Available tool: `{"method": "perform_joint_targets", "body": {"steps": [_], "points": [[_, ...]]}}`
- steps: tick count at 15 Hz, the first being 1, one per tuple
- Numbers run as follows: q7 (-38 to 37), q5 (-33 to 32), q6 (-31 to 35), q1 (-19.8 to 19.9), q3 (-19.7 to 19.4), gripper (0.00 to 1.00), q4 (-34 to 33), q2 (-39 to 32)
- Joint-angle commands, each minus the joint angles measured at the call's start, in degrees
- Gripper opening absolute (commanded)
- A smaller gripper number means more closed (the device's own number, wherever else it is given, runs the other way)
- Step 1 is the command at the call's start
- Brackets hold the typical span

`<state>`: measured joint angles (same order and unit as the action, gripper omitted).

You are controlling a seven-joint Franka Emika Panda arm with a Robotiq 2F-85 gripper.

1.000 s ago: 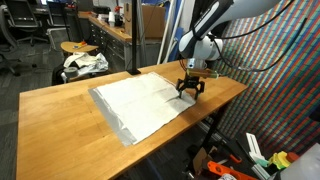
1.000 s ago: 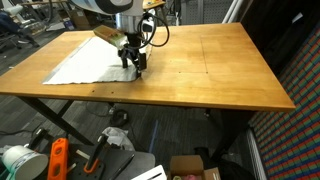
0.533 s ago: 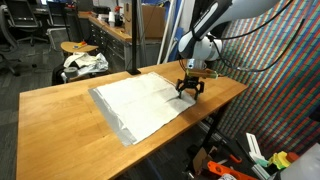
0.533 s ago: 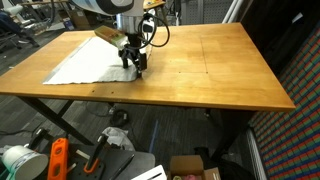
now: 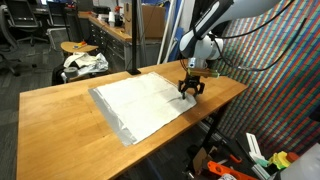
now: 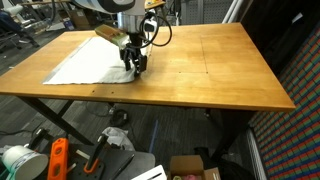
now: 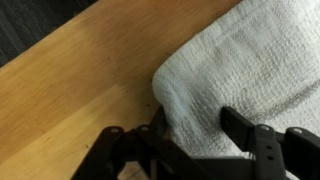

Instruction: Fold the cloth once

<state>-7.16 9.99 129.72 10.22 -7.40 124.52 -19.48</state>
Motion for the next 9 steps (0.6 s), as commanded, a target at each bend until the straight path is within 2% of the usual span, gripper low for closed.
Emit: {"method": "perform_joint_targets", "body": {"steps": [1, 3, 5, 6, 9], "points": [[2.22, 1.52, -1.59, 0.88, -0.05, 0.28, -1.19, -0.59], [2.20, 1.77, -2.31, 1.09, -0.16, 0.14, -1.91, -0.88], [1.80, 1.49, -2.86, 1.11, -0.34, 0.51, -2.62, -1.32], [2.02, 1.58, -3.05, 1.26, -0.32, 0.52, -2.79, -1.33], [2.65, 1.92, -3.45, 1.83, -0.31, 0.73, -3.47, -1.60]]}}
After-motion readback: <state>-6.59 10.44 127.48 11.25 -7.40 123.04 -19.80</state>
